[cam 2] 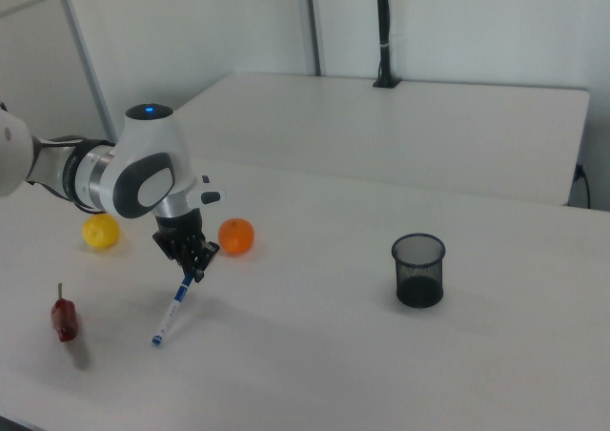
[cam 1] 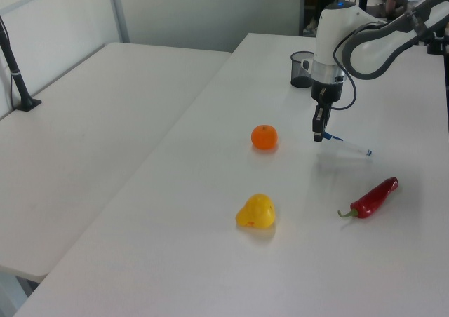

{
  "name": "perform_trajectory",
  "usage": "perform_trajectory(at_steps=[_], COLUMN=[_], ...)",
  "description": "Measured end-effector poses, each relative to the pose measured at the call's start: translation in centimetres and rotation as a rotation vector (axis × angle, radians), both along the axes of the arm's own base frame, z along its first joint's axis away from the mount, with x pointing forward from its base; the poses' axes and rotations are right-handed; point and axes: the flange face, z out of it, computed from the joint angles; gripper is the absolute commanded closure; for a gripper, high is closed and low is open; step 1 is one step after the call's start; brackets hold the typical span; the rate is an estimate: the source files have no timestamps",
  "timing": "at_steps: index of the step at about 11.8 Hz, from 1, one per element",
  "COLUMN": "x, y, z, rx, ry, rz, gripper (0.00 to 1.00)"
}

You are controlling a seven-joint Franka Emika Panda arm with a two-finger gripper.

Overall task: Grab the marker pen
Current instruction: 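Open the gripper to release the marker and raise away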

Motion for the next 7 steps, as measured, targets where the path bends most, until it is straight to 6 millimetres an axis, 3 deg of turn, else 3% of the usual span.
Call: perform_trajectory(at_steps=[1,3,7], x=[0.0,0.0,0.6], y=[0.0,0.0,-0.1], z=[0.0,0.0,1.1], rx=[0.0,0.0,0.003], ry=[0.0,0.0,-0.024], rz=[0.0,0.0,-0.01], gripper=[0.41,0.0,0.0])
